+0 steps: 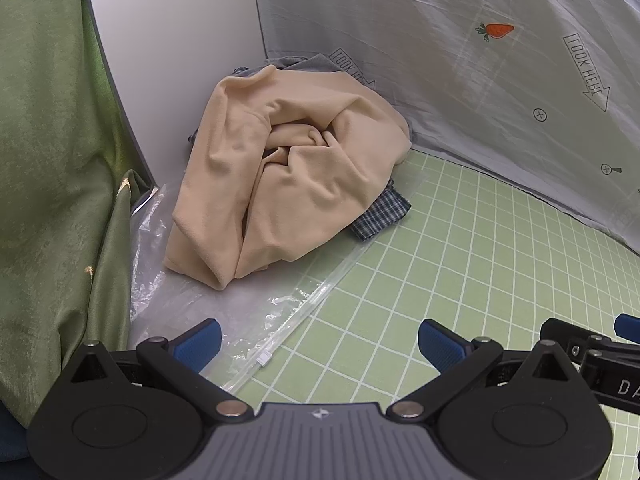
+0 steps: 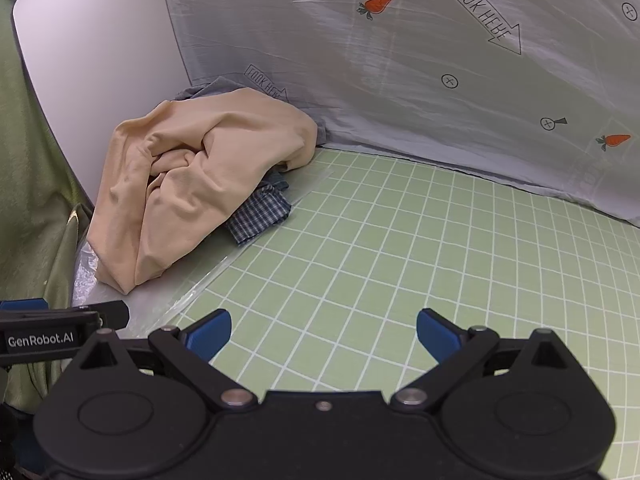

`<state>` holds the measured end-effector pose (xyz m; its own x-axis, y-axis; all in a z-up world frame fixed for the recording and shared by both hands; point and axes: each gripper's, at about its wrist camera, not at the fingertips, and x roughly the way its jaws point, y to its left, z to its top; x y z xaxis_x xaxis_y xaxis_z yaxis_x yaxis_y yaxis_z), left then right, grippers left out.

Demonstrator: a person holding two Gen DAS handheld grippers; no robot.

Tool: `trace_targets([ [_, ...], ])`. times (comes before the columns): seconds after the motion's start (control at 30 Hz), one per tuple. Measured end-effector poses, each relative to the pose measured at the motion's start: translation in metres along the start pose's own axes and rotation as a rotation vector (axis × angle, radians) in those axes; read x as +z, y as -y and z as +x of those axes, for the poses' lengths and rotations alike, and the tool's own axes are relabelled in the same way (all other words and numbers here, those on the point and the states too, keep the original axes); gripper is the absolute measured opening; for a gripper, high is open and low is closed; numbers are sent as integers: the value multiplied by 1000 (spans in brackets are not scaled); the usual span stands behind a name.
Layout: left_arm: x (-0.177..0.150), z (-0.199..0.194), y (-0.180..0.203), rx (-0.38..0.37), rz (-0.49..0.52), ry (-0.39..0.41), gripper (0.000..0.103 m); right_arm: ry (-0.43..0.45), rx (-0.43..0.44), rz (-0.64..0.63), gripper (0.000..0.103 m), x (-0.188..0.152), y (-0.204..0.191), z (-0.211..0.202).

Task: Fold clothes
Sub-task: 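Reach both grippers toward the crumpled beige sweater on the clothes pile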

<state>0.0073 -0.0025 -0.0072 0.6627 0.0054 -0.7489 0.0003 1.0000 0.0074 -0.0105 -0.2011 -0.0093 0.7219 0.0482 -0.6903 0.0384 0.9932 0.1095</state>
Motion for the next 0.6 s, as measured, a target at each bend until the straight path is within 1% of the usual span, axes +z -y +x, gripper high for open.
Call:
trace_targets([
  [0.6, 4, 7, -1, -3, -3, -15, 103, -7, -8, 5, 100, 2, 8, 4],
])
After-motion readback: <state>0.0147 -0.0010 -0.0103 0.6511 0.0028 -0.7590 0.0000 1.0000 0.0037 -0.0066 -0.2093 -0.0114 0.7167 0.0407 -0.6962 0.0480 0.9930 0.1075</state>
